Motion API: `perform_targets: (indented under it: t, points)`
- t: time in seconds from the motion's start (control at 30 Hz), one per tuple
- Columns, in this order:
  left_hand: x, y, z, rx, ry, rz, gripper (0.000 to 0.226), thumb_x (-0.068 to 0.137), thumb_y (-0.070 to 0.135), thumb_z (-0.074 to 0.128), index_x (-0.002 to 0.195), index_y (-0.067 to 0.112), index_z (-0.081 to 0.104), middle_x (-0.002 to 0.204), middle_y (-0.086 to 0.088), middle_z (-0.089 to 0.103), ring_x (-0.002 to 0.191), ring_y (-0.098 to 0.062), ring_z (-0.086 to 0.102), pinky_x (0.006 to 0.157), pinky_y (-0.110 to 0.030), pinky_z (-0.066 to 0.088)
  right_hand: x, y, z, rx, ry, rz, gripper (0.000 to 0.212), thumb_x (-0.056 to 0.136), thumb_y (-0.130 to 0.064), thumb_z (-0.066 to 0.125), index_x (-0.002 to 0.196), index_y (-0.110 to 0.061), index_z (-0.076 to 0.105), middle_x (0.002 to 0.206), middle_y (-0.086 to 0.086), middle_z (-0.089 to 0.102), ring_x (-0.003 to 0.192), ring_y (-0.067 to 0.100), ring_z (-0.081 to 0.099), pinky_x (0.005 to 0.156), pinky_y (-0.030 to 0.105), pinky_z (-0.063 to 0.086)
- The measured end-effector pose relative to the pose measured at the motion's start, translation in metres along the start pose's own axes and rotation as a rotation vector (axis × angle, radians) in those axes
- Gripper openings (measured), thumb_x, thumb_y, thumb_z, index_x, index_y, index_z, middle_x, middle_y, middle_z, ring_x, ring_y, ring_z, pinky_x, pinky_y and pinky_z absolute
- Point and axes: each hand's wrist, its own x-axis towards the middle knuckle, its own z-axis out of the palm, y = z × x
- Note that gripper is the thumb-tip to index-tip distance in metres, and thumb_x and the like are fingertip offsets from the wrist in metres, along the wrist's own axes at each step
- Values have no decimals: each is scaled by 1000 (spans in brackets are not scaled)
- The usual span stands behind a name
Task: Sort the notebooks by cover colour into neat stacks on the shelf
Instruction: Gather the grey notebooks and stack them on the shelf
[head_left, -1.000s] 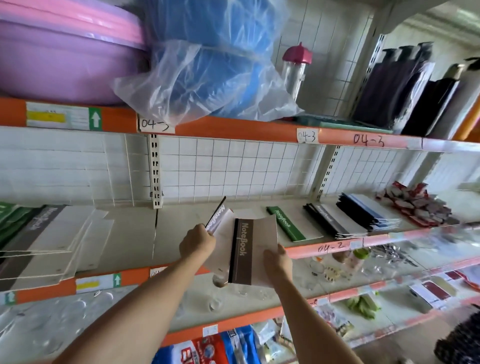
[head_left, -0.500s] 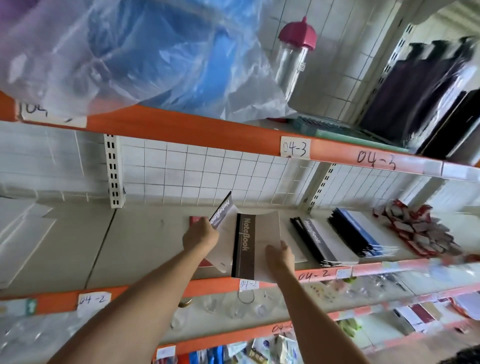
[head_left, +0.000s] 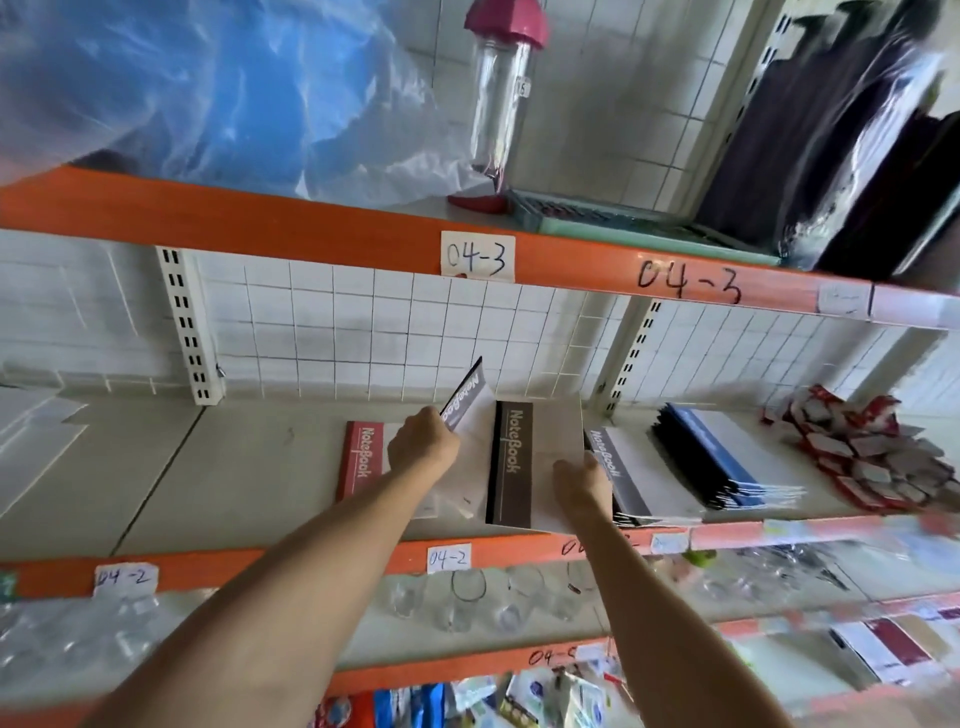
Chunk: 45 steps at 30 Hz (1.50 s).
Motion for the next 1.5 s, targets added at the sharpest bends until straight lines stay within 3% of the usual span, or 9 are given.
perform_targets:
  t: [0.17,0.3,0.53,0.7,0.83,1.03,1.3,1.4,1.5]
  points:
    - [-8,27,18,-12,35,-66,17,97,20,50,108,9,58,98,-9,66,83,-28,66,74,-38,58,25,13,-26,-1,-51,-87,38,81,-17,52,118,-18,58,106,13,68,93,35,63,85,45,54]
    - [-14,51,31,-10,80,-100,21,98,22,50,112,8,59,106,-11,67,92,-31,67,71,-34,51,51,27,-51,10,-79,-88,36,81,-20,51,117,-16,52,107,15,68,92,36,64,82,39,52]
    - [-20,92,63,-65,151,-195,28,98,24,48,119,8,57,120,-15,64,111,-36,61,85,-38,48,100,57,-97,-256,-77,-115,36,82,-37,56,112,-18,47,105,12,67,93,33,64,78,35,47]
    - [-23,116,88,-162,192,-234,28,96,23,50,118,8,58,115,-14,66,103,-35,64,80,-37,53,131,70,-112,-371,-92,-199,38,84,-35,61,111,-16,43,104,12,65,83,31,59,72,36,49]
    - [-27,128,96,-209,188,-271,30,95,22,52,120,6,60,114,-16,66,101,-36,65,76,-36,54,146,80,-113,-410,-160,-172,53,82,-28,65,126,-5,48,127,18,51,108,35,59,89,44,55]
    - [-21,141,108,-283,125,-285,35,93,28,58,118,5,64,112,-16,68,97,-33,67,77,-35,57,163,87,-109,-585,-278,-130,43,90,-30,63,130,-13,56,146,19,35,130,36,39,102,43,42]
    - [-19,180,138,-282,-17,-302,33,89,19,58,120,9,55,114,-12,65,91,-27,64,59,-28,46,181,97,-122,-545,-284,-177,40,88,-32,61,122,-12,59,121,13,57,106,31,56,88,39,53]
    - [-20,191,150,-158,-43,-285,32,93,19,59,122,7,52,114,-10,64,81,-20,62,50,-25,39,188,97,-127,-479,-276,-228,36,86,-31,56,114,-9,62,111,13,62,101,32,58,89,39,52]
    - [-23,195,161,170,-92,-221,30,94,30,59,119,12,60,94,-1,65,78,-17,62,47,-26,34,188,93,-131,-498,-263,-320,23,88,-26,54,104,-12,64,104,10,65,99,31,56,87,36,49]
